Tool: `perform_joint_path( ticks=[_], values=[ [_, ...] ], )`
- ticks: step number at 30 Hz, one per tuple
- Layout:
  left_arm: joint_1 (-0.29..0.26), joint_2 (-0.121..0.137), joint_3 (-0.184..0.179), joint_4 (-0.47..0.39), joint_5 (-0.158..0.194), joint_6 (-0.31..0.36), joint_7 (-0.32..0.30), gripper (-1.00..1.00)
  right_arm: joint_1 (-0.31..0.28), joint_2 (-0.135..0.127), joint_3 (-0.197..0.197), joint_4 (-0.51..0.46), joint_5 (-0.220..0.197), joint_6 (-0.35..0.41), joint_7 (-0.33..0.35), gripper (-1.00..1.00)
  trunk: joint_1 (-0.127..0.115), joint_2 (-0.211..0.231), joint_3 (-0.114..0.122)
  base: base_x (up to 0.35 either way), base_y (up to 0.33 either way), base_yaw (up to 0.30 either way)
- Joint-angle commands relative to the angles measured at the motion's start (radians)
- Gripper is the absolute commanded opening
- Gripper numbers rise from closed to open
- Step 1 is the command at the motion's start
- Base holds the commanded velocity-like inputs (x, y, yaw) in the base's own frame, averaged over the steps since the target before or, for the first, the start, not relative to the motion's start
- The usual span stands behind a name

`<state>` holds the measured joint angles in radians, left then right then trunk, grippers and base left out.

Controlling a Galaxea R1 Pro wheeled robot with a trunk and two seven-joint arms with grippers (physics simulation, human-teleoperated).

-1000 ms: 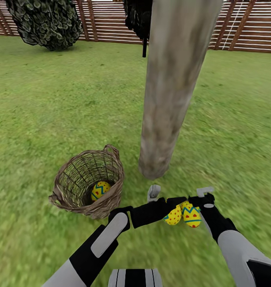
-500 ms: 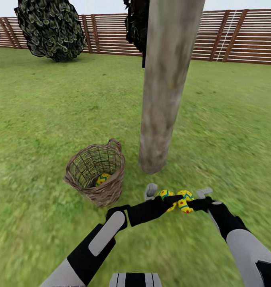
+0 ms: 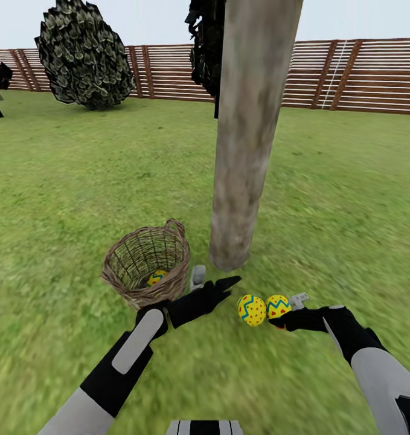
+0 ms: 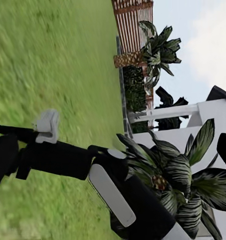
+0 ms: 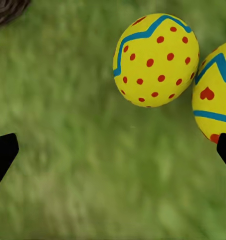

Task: Take the three Easter eggs out of the wicker basket on the lawn in the garden, then place them on the lawn next to a single tree (choose any tree) so that all three eggs are next to the same tree and none are left in the basket.

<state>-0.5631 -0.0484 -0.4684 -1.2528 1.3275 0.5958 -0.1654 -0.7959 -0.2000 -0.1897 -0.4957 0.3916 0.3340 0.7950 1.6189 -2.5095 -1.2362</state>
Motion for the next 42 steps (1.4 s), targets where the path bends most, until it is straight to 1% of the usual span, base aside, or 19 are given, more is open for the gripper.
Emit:
perform_joint_path(
  ticks=[1,3,4,6,12,14,17,42],
  values=[
    [0.0,0.01,0.009,0.0,0.003,0.004,-0.001,1.0,0.0,0.002,-0.007,-0.002,0.007,0.006,0.013,1.0,-0.001,0.0,0.003,0.0,0.0,0.0],
    [0.0,0.028,0.035,-0.002,0.004,0.004,-0.002,1.0,0.0,0.003,-0.007,-0.001,0.006,0.007,0.019,1.0,-0.002,0.0,0.011,0.0,0.0,0.0],
    [0.0,0.032,0.046,-0.002,0.004,0.004,-0.002,1.0,0.0,0.003,-0.007,-0.001,0.006,0.007,0.02,1.0,-0.002,0.001,0.015,0.0,0.0,0.0],
    [0.0,0.034,0.053,-0.002,0.004,0.004,-0.002,1.0,0.0,0.003,-0.007,-0.001,0.006,0.007,0.021,1.0,-0.003,0.001,0.023,0.0,0.0,0.0],
    [0.0,0.039,0.058,-0.001,0.003,0.004,0.0,1.0,0.0,0.004,-0.007,0.0,0.005,0.007,0.021,1.0,-0.006,0.003,0.046,0.0,0.0,0.0],
    [0.0,0.047,0.071,0.0,0.003,0.004,0.0,1.0,0.0,0.003,-0.007,0.0,0.004,0.006,0.021,1.0,-0.006,0.003,0.053,0.0,0.0,0.0],
    [0.0,0.049,0.088,0.003,0.002,0.004,0.0,1.0,0.0,0.004,-0.007,0.001,0.005,0.006,0.021,1.0,-0.008,0.004,0.065,0.0,0.0,0.0],
    [0.0,0.05,0.093,0.009,0.003,0.004,0.001,1.0,0.0,0.007,-0.007,0.011,0.005,0.005,0.018,1.0,-0.02,0.011,0.162,0.0,0.0,0.0]
  ],
)
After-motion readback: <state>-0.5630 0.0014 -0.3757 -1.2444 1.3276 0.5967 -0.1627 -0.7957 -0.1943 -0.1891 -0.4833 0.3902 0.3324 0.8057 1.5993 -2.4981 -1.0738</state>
